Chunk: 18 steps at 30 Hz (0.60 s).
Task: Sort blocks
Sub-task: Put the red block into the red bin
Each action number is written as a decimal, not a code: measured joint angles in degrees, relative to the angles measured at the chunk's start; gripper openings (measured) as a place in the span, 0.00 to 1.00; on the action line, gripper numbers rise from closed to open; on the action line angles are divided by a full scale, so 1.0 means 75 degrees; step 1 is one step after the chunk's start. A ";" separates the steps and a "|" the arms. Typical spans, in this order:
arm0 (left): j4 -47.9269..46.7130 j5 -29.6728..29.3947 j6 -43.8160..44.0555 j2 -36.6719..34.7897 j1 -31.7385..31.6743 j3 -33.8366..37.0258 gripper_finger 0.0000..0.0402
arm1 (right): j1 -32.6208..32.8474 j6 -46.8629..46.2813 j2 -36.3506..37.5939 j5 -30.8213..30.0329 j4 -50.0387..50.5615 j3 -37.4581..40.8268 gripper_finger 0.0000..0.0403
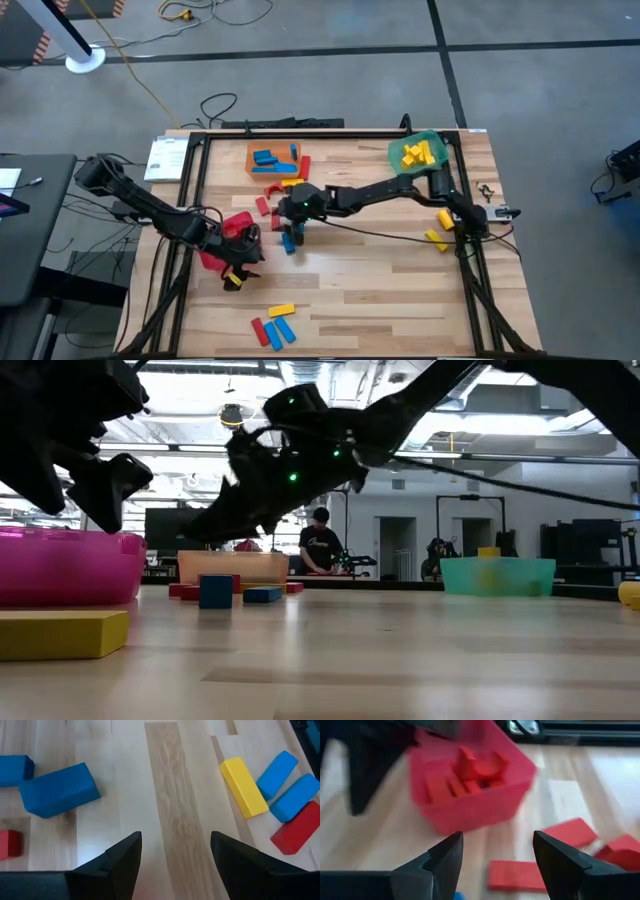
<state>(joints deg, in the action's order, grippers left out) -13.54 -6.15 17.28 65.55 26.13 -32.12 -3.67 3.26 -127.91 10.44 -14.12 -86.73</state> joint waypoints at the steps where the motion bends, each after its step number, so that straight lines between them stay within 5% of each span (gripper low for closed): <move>1: -0.0027 -0.0010 0.0040 0.0001 0.0024 0.0000 0.58 | -0.0047 0.0073 -0.0072 -0.0053 0.0052 -0.0087 0.63; 18: -0.0098 -0.0278 0.0134 0.0001 0.0128 0.0000 0.58 | -0.1241 0.0296 -0.0374 -0.0062 0.0735 -0.0507 0.63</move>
<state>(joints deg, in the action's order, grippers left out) -14.27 -8.23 18.28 65.56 27.09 -32.12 -12.98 5.48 -130.71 9.98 -8.60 -90.53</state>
